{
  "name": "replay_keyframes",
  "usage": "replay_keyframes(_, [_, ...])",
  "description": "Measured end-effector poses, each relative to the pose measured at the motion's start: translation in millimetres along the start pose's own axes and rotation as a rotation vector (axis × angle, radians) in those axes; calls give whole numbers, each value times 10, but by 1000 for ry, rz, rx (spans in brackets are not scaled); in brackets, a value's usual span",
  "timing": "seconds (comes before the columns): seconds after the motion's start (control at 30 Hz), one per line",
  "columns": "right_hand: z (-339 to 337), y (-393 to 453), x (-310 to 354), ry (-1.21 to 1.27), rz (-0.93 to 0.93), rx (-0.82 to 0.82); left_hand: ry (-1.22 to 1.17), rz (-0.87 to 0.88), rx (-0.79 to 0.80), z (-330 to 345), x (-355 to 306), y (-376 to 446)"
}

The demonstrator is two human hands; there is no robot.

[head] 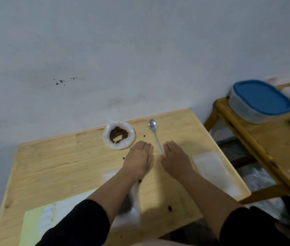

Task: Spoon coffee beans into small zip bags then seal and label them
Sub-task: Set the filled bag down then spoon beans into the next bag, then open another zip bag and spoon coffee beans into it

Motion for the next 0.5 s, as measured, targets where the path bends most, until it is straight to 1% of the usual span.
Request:
replay_keyframes(0.07, [-150, -140, -339, 57, 99, -57, -89, 9, 63, 187, -171, 175])
replay_keyframes(0.13, [-200, -318, -707, 48, 212, -63, -178, 5, 112, 342, -362, 325])
replay_keyframes(0.2, [-173, -506, -1042, 58, 323, -55, -134, 62, 229, 524, -654, 407])
replay_keyframes(0.23, [-116, -597, -1189, 71, 374, -40, -113, 93, 257, 603, -788, 436])
replay_keyframes(0.3, [-8, -777, -1427, 88, 462, -5, -169, 48, 315, 767, -914, 481])
replay_keyframes(0.47, [310, -1031, -1709, 169, 540, 93, -226, -13, 477, 1265, -1093, 519])
replay_keyframes(0.5, [385, -1036, -1725, 185, 531, 123, -232, -29, 492, 1337, -1105, 533])
Point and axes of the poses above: each hand's wrist, its own y-axis towards the middle knuckle, its own z-axis out of the palm, x = y × z, the point moved 10 cm from there along y, towards the middle knuckle
